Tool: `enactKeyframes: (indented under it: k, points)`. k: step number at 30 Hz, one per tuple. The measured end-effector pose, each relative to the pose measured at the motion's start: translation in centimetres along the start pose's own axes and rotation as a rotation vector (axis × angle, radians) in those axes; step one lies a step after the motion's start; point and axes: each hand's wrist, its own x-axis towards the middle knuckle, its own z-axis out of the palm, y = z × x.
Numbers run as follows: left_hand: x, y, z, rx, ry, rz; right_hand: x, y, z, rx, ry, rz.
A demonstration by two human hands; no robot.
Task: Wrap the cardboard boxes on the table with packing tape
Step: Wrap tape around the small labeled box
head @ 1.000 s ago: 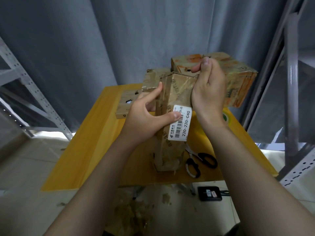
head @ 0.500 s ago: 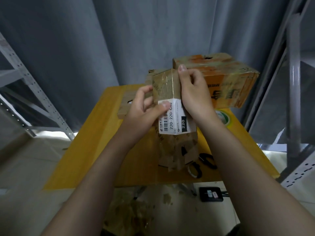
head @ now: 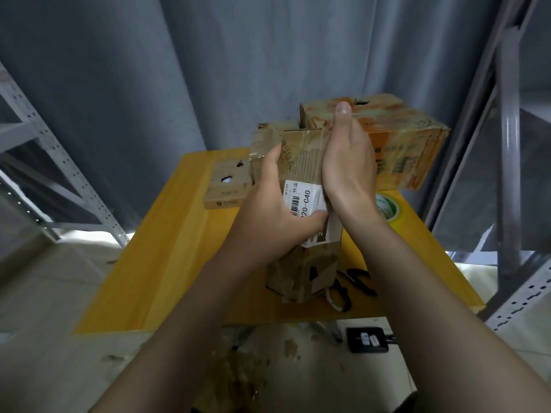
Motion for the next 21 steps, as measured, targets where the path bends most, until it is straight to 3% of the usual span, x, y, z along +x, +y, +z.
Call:
enactKeyframes:
  k: [9, 17, 21]
  points:
    - [0.3, -1.5, -1.5, -0.268, -0.077, 0.004, 1.8, 2.8, -0.2, 0.101, 0.251, -0.17]
    - [0.6, -2.6, -1.8, -0.352, -0.096, -0.013, 2.3, 3.7, -0.8, 0.223, 0.283, -0.092]
    - [1.1, -3.0, -2.4, -0.367, -0.101, -0.052, 2.3, 3.7, -0.8, 0.261, 0.163, 0.037]
